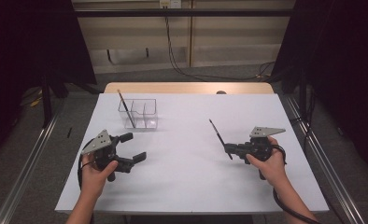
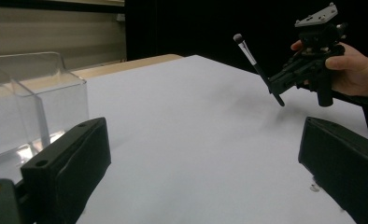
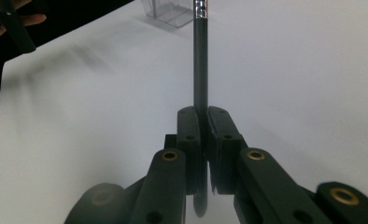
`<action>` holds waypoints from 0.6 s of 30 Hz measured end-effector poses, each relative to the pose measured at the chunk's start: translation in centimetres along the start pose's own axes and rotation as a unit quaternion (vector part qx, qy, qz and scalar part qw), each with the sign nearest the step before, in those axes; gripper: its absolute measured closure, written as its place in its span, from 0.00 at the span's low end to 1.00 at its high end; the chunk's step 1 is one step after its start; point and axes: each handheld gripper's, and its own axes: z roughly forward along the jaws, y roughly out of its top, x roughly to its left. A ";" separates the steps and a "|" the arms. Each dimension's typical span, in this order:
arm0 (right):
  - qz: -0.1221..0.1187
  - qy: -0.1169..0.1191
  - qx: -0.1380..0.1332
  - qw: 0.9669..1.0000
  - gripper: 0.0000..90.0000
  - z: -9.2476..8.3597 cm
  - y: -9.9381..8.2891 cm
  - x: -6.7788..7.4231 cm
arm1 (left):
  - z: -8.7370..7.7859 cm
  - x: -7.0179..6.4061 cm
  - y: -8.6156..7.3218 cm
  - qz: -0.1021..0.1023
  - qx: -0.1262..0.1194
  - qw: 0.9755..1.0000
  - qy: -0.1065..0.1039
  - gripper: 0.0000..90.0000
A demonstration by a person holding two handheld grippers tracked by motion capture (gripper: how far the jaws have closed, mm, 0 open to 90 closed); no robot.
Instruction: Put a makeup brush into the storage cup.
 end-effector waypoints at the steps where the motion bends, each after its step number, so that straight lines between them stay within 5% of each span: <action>1: 0.001 0.001 -0.006 1.000 0.94 0.0 0.1 0.1 | 0.3 -0.1 0.1 -0.003 -0.001 1.000 -0.004 0.02; 18: 0.002 0.040 -0.040 0.998 0.94 1.2 0.3 1.8 | 3.8 -0.9 0.8 -0.015 -0.017 0.999 -0.044 0.01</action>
